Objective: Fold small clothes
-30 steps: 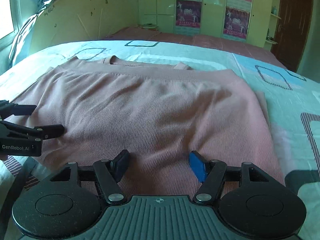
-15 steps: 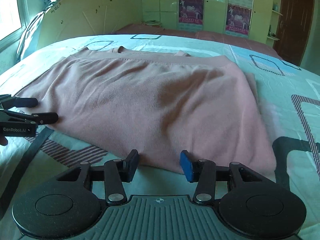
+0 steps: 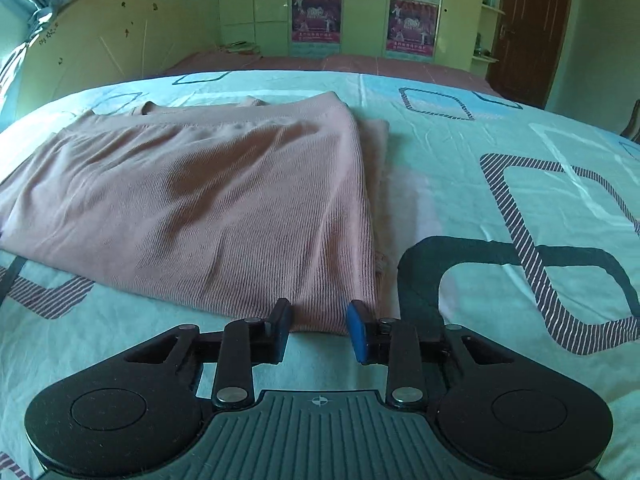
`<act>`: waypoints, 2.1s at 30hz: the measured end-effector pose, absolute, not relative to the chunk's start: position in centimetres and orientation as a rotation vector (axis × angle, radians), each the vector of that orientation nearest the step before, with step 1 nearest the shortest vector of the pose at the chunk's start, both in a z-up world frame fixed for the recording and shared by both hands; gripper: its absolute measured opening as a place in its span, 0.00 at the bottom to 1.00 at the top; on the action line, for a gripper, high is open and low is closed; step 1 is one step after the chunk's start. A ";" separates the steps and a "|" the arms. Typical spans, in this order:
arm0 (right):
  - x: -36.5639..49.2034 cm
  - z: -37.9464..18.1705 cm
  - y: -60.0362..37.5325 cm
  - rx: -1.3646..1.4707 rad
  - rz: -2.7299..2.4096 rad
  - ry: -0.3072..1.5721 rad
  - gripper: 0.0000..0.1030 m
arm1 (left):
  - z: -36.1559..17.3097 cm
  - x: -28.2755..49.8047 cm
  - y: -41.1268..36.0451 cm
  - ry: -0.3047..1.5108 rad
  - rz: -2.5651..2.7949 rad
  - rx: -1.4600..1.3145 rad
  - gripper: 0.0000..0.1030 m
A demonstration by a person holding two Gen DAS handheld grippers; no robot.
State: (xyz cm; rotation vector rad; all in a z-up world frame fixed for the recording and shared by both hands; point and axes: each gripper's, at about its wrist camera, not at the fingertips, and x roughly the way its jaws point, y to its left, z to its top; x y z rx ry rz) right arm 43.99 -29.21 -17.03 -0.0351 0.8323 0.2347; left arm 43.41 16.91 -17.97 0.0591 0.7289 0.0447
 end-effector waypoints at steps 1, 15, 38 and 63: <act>44.0 -17.1 -29.2 -0.027 0.231 0.831 0.30 | -18.0 43.4 17.0 0.731 0.047 0.051 0.81; 42.3 -14.2 -29.1 0.139 0.268 0.719 0.01 | -16.7 41.4 15.7 0.779 0.089 -0.100 0.59; 50.7 -12.5 -20.2 0.265 0.468 0.743 0.01 | -20.9 45.6 21.8 0.550 0.098 -0.923 0.56; 55.0 -17.1 -13.3 0.191 0.621 0.844 0.00 | -16.7 49.0 19.0 0.500 0.058 -0.742 0.07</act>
